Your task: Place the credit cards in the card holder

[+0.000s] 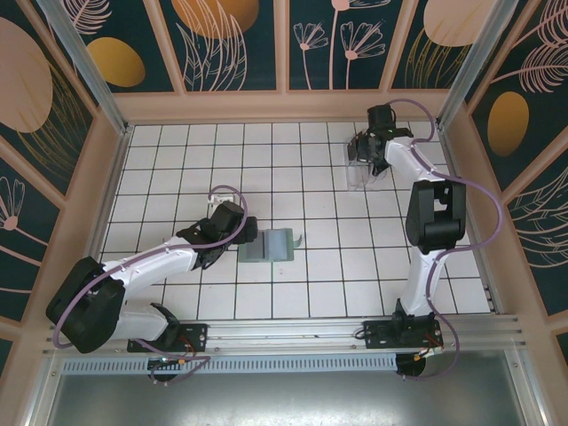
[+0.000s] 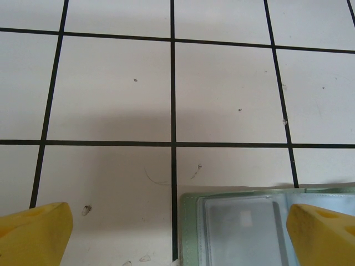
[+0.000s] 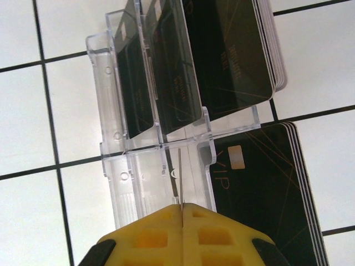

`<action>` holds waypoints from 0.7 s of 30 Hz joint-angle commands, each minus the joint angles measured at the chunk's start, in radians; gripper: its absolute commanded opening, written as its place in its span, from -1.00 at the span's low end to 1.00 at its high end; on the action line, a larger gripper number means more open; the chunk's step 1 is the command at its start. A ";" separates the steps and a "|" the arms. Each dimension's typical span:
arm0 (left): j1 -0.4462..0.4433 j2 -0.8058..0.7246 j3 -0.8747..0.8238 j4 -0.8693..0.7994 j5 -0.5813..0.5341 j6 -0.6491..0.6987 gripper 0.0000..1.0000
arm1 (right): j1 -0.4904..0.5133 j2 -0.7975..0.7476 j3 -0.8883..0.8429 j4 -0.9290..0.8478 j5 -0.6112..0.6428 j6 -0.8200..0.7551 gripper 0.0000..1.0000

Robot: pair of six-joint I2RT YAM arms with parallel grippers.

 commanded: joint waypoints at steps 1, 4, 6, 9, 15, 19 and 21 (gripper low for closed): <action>0.006 -0.013 0.033 -0.035 -0.023 -0.007 0.98 | -0.002 -0.113 0.010 -0.008 -0.063 0.021 -1.00; 0.007 -0.014 0.037 -0.045 -0.031 -0.005 0.97 | 0.012 -0.162 -0.009 0.007 -0.106 0.043 -1.00; 0.007 -0.019 0.034 -0.052 -0.036 -0.003 0.97 | 0.031 -0.197 -0.027 0.019 -0.108 0.057 -1.00; 0.006 -0.036 0.016 -0.061 -0.034 -0.003 0.97 | 0.081 -0.252 -0.070 0.042 -0.139 0.082 -1.00; 0.005 -0.066 -0.037 -0.069 -0.003 -0.012 0.97 | 0.249 -0.388 -0.271 0.175 -0.201 0.196 -1.00; 0.007 -0.068 -0.068 -0.066 0.040 -0.015 0.97 | 0.384 -0.467 -0.459 0.337 -0.254 0.319 -1.00; 0.006 -0.066 -0.076 -0.061 0.055 -0.010 0.97 | 0.465 -0.494 -0.536 0.414 -0.256 0.374 -1.00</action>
